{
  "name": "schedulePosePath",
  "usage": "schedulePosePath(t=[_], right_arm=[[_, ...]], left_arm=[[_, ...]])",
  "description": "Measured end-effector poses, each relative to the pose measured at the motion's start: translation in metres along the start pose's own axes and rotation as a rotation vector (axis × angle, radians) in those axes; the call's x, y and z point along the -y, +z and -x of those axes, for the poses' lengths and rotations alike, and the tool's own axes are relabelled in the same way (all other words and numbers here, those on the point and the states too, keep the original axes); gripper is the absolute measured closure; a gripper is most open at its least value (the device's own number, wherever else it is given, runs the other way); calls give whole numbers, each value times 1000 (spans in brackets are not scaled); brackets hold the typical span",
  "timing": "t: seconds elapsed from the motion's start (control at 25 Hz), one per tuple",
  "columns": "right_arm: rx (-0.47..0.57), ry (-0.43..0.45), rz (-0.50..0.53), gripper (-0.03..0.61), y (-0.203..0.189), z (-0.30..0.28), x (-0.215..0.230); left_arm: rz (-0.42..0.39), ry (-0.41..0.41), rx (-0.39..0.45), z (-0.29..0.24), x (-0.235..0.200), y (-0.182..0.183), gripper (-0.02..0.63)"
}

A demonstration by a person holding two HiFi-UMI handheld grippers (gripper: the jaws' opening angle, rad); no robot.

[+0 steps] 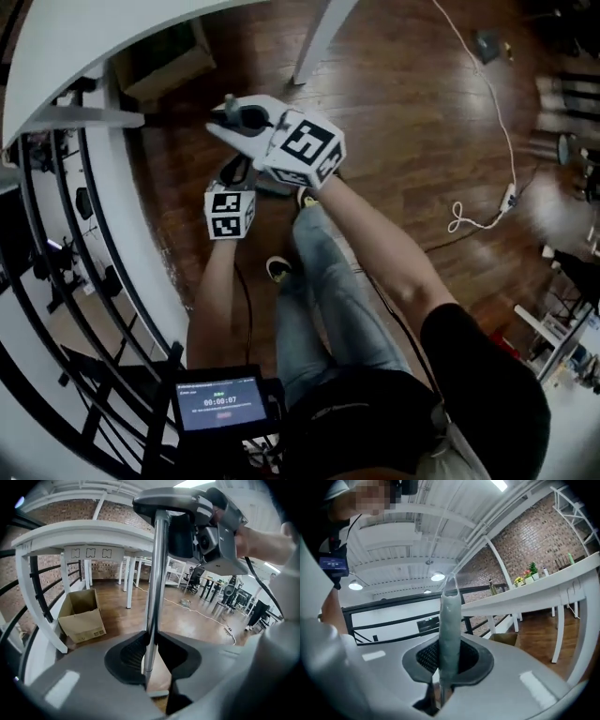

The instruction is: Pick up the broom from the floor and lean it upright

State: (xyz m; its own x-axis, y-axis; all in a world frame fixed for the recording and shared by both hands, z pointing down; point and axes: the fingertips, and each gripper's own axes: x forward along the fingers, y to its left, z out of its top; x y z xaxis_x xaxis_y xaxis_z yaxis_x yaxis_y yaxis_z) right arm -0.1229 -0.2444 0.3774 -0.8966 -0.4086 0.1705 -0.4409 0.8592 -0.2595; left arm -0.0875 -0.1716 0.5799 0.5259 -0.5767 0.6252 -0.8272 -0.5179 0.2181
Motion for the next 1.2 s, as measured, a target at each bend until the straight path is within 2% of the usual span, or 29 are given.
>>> schedulePosePath(t=[0.12,0.2,0.36,0.48,0.56,0.72,0.88,0.96,1.0,1.04,1.12,1.2], right_arm=[[58,57,14,538,27,-18,32],[59,108,-8,538,34,-6,47],[44,93,-52,540,25,30,107],[33,96,-73,540,24,2,131],[19,105,-51,540,25,-19,139],[4,131,-18,538,22,-24,135],[19,93,-17,534,22,-26,134],[3,78,-8,510,17,-22,135],[-1,78,-10,475,16,-19,136],[-1,79,-15,436,15,-16,136],[4,79,-18,411,16,-11,137],[10,70,-14,408,16,-7,138]], left_arm=[[24,50,-17,-25,-20,37,518],[31,93,-14,-36,-10,63,518],[31,58,-22,-88,20,77,518],[39,63,-23,-102,-9,82,517],[53,55,-16,-109,-29,88,517],[40,7,-36,-114,-31,90,517],[23,-35,-31,-110,-32,88,514],[0,-52,-33,-112,-29,89,514],[-6,-65,-29,-112,-26,91,508],[-5,-85,-15,-113,-24,94,484],[12,-128,32,-112,-21,104,369],[23,-150,73,-109,-20,111,351]])
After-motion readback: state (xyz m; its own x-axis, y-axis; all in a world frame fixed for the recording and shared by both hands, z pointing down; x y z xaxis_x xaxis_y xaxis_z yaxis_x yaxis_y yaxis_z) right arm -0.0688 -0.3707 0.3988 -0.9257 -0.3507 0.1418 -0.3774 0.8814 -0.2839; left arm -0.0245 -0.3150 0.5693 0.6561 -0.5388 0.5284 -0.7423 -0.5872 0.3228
